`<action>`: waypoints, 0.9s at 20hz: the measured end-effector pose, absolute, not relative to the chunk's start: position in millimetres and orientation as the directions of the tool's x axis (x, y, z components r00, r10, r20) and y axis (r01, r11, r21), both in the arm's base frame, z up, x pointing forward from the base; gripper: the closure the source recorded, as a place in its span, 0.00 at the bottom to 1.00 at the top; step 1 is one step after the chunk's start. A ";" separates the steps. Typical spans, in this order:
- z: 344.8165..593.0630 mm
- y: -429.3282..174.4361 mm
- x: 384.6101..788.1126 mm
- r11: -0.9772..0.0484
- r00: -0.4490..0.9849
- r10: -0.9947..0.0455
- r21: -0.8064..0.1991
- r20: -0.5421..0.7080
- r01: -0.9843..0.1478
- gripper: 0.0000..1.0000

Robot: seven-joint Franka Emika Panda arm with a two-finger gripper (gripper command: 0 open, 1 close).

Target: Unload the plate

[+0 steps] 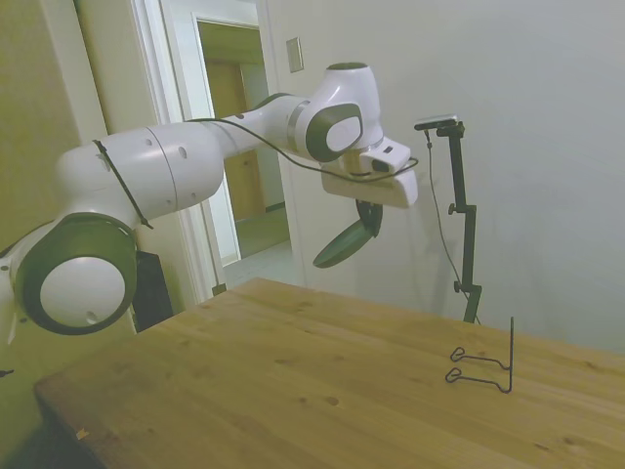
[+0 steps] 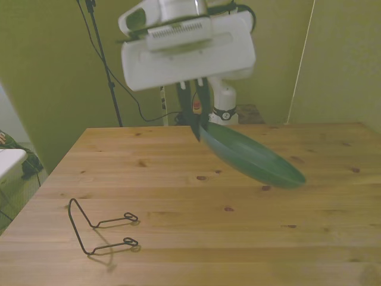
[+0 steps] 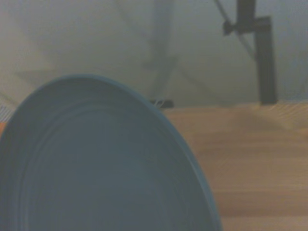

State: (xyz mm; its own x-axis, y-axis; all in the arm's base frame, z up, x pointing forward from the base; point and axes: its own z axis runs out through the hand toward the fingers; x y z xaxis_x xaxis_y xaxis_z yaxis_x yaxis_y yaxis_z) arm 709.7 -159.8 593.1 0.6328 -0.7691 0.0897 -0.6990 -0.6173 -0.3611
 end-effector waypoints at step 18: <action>375.9 -155.9 632.1 -0.674 0.696 -0.718 -0.225 -0.025 -0.703 0.00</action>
State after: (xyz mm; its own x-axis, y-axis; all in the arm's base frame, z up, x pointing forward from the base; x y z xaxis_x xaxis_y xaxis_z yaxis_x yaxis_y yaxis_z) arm 632.1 -155.9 375.9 0.6960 -0.7176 -0.0249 -0.7033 -0.6743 -0.2250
